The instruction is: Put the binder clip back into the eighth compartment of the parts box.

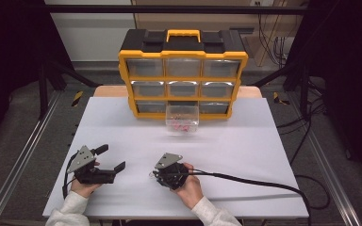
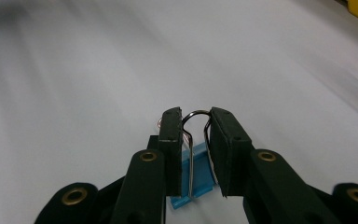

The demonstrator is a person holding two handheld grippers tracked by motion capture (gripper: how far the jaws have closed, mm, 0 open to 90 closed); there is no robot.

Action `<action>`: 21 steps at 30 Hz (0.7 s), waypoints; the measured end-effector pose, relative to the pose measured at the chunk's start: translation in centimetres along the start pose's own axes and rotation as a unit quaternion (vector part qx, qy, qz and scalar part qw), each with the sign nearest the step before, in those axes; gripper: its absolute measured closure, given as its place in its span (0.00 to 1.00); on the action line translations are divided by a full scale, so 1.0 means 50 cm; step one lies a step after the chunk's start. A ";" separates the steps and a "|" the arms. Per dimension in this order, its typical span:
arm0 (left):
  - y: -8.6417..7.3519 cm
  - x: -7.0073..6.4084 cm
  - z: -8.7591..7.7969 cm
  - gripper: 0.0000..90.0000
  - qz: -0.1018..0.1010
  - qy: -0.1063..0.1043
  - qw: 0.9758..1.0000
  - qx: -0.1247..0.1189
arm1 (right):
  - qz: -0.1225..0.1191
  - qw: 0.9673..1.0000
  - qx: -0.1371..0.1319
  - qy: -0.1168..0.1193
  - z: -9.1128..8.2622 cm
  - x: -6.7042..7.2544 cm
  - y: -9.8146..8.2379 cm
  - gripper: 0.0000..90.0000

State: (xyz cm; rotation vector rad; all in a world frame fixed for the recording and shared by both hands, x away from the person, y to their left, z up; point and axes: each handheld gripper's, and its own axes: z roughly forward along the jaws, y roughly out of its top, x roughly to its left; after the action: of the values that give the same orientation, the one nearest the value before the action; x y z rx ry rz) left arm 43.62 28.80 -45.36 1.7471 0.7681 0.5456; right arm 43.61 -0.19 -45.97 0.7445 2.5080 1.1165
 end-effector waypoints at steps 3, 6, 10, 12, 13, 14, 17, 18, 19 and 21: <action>0.000 0.000 0.000 0.03 0.000 0.000 1.000 0.000 | 0.001 1.000 0.003 -0.001 -0.003 -0.001 0.001 0.83; 0.000 0.000 0.000 0.03 0.000 0.000 1.000 0.000 | 0.005 1.000 0.006 -0.001 -0.006 -0.003 0.003 0.84; 0.000 0.000 0.000 0.03 0.000 0.000 1.000 0.000 | 0.005 1.000 0.008 -0.003 -0.009 -0.005 0.004 0.84; 0.000 0.000 -0.001 0.03 0.000 0.000 1.000 -0.001 | 0.004 1.000 0.009 -0.004 -0.010 -0.006 0.004 0.84; 0.000 0.000 -0.001 0.03 0.000 0.000 1.000 -0.001 | 0.004 1.000 0.010 -0.005 -0.011 -0.007 0.004 0.84; 0.001 0.000 -0.001 0.03 0.000 0.000 1.000 -0.001 | 0.005 1.000 0.010 -0.006 -0.011 -0.007 0.004 0.84; 0.001 0.000 -0.001 0.03 0.000 0.000 1.000 -0.001 | 0.009 1.000 0.012 -0.005 -0.014 -0.011 0.004 0.85; 0.001 0.000 -0.001 0.03 0.000 0.000 1.000 -0.001 | 0.010 1.000 0.014 -0.006 -0.015 -0.011 0.005 0.85; 0.001 0.000 -0.001 0.03 0.000 0.000 1.000 -0.001 | 0.010 1.000 0.014 -0.008 -0.016 -0.012 0.005 0.85; 0.001 0.000 -0.001 0.03 0.000 0.000 1.000 -0.001 | 0.010 1.000 0.015 -0.009 -0.017 -0.015 0.004 0.86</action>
State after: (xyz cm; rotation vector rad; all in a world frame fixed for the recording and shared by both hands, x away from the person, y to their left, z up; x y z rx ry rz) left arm 43.58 28.82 -45.32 1.7458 0.7663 0.5459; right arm 43.89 -1.01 -45.19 0.7851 2.5126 1.0776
